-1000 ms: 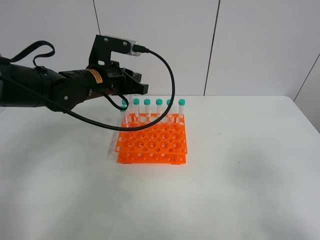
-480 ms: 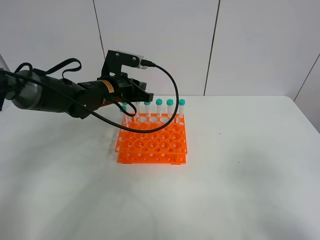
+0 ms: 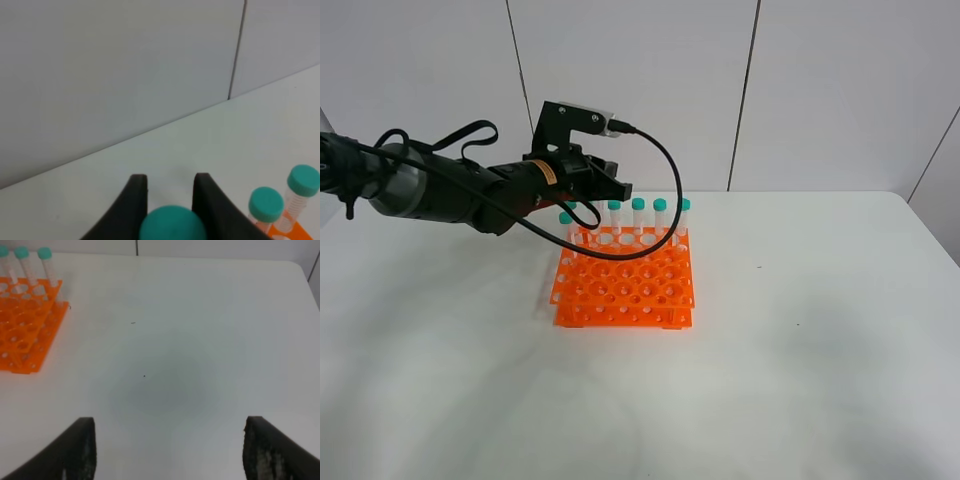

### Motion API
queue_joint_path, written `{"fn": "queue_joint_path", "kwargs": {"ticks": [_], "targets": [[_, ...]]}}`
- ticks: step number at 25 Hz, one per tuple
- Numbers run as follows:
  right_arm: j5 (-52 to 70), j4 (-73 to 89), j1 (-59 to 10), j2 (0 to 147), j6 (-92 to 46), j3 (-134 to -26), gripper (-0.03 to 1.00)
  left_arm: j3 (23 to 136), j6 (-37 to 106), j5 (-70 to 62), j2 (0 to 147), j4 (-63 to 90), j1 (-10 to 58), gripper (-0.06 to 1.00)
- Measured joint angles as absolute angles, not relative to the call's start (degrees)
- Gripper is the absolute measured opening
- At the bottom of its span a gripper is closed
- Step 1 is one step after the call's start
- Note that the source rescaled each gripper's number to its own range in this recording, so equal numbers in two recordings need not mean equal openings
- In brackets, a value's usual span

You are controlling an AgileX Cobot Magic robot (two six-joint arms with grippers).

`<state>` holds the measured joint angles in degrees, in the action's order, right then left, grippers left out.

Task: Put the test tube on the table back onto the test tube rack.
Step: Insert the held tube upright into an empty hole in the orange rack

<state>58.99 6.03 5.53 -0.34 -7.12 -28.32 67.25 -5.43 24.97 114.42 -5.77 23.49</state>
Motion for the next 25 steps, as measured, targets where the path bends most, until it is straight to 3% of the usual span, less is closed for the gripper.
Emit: {"fn": "queue_joint_path", "kwargs": {"ticks": [25], "targets": [[58.99,6.03,5.53,-0.34,-7.12,-28.32,0.76,64.03,-7.60,30.46,114.80,-5.77,22.25,0.00]]}}
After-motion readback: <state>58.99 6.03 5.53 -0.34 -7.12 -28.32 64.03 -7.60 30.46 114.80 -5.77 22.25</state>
